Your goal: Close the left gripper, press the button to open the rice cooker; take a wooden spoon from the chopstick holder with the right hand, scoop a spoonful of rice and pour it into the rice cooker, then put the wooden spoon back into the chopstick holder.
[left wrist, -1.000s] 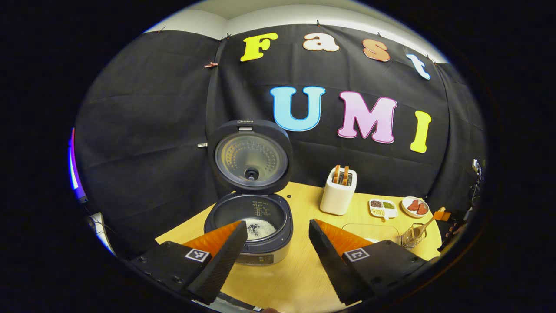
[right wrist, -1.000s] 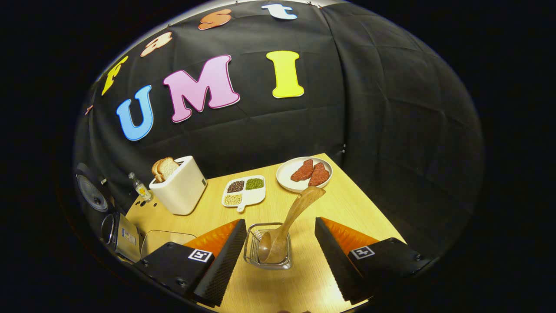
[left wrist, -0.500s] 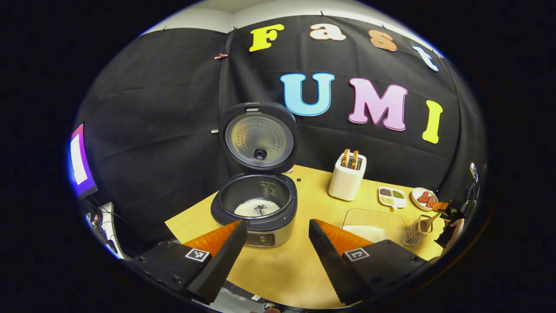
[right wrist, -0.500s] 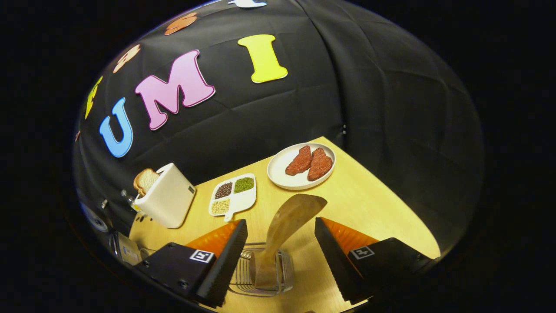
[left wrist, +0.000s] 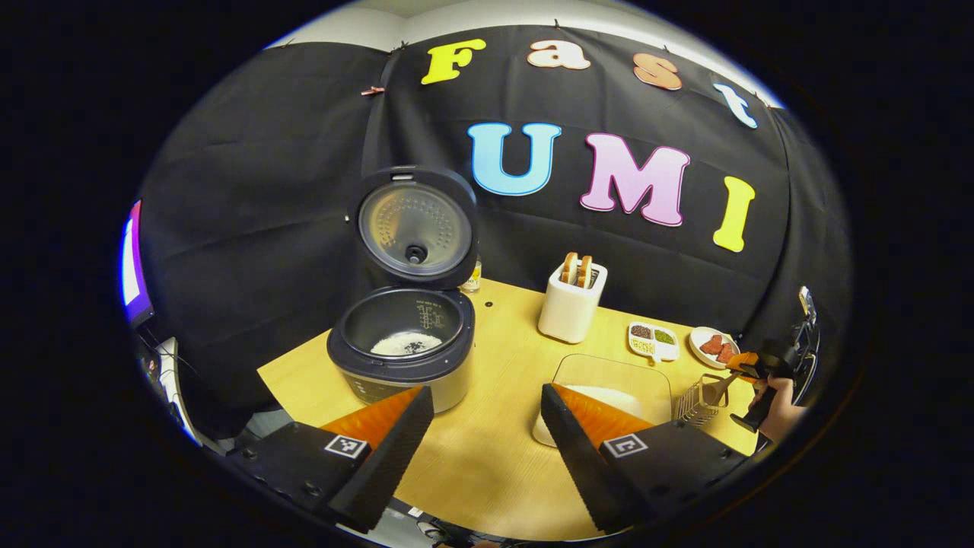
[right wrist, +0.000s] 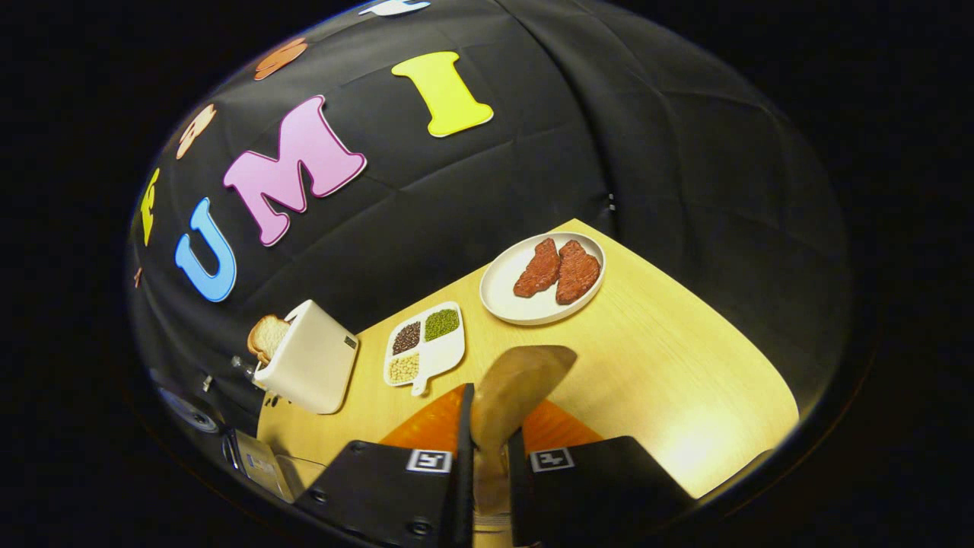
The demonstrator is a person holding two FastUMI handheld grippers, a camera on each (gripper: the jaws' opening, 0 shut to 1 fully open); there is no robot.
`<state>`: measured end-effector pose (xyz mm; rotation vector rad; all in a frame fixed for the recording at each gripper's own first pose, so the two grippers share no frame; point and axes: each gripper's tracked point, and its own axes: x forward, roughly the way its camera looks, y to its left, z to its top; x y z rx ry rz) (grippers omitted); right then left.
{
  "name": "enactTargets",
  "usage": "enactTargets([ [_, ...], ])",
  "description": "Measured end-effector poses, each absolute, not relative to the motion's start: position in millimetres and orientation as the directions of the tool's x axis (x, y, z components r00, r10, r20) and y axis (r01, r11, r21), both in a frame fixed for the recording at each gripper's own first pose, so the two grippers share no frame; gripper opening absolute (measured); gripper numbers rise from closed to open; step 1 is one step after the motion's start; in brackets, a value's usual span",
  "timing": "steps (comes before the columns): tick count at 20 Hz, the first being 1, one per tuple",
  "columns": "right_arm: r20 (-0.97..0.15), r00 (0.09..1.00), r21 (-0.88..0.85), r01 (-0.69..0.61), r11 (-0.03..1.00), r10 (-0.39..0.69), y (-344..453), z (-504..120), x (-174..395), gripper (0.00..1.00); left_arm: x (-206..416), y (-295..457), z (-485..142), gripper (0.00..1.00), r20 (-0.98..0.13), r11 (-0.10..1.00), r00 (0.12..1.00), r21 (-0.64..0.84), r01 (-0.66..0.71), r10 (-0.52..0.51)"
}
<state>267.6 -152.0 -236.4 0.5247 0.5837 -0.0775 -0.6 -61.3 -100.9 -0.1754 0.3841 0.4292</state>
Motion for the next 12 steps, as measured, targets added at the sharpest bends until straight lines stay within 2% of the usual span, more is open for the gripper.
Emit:
enactTargets([
  [1, -0.547, 0.834, 0.457, 0.219, 0.862, 0.078, -150.8, -233.8, 265.0, 0.18, -1.1, -62.1, -100.9, 0.97, -0.395, 0.897, 0.841, -0.087, -0.434, 0.369],
  [2, -0.543, 0.836, 0.459, 0.214, 0.862, 0.081, -147.3, -231.3, 263.6, 0.22, -0.9, -61.9, -99.3, 0.97, -0.389, 0.897, 0.846, -0.094, -0.431, 0.365],
  [4, -0.502, 0.861, 0.438, 0.169, 0.883, 0.084, -144.4, -212.4, 259.6, 0.16, -2.3, -60.9, -101.6, 0.97, -0.386, 0.900, 0.853, -0.114, -0.421, 0.351],
  [12, -0.398, 0.916, 0.422, 0.134, 0.897, 0.051, -135.2, -129.3, 238.1, 0.16, -16.4, -27.7, -106.9, 0.97, -0.369, 0.907, 0.875, -0.158, -0.390, 0.312],
])
